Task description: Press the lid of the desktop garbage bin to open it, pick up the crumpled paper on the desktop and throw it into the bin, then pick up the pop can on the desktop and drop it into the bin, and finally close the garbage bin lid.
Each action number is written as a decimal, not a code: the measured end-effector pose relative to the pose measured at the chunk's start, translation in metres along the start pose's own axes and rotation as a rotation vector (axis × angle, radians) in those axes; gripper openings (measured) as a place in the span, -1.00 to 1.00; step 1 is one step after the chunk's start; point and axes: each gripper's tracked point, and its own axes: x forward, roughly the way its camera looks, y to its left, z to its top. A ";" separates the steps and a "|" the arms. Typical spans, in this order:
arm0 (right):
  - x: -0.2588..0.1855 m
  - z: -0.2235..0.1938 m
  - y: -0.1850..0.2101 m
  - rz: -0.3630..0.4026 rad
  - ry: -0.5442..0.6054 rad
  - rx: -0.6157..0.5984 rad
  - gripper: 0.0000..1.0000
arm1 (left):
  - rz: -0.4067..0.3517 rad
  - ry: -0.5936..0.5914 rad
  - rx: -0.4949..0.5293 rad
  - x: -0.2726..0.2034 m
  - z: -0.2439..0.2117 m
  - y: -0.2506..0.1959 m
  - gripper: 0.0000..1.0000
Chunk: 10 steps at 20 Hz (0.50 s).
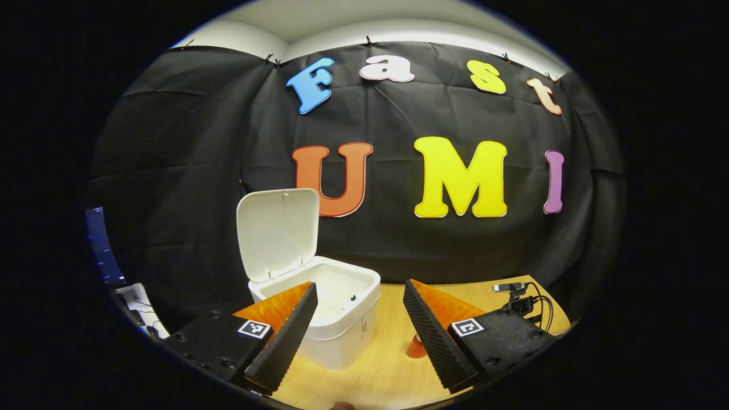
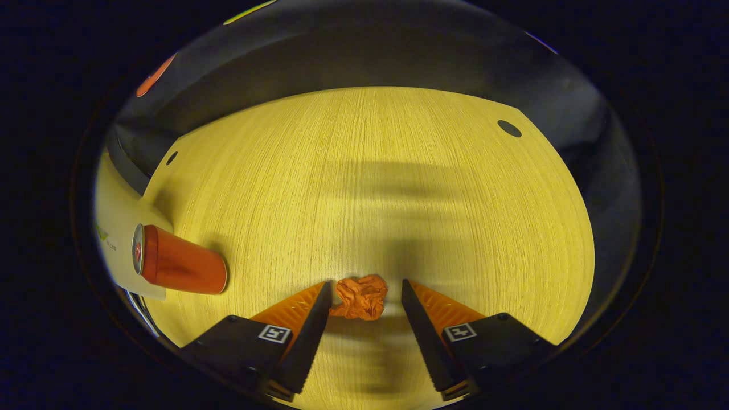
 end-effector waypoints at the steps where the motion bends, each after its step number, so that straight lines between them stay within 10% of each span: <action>1: 0.001 -0.001 -0.003 -0.011 0.001 -0.006 0.43 | 0.002 0.000 0.001 0.000 0.000 0.000 0.98; 4: 0.005 -0.004 -0.002 -0.016 0.002 0.026 -0.34 | 0.000 0.005 0.003 0.000 -0.002 0.000 0.98; 10: -0.004 0.003 -0.004 -0.014 -0.039 -0.023 -0.67 | 0.001 0.003 0.002 -0.004 -0.003 0.002 0.98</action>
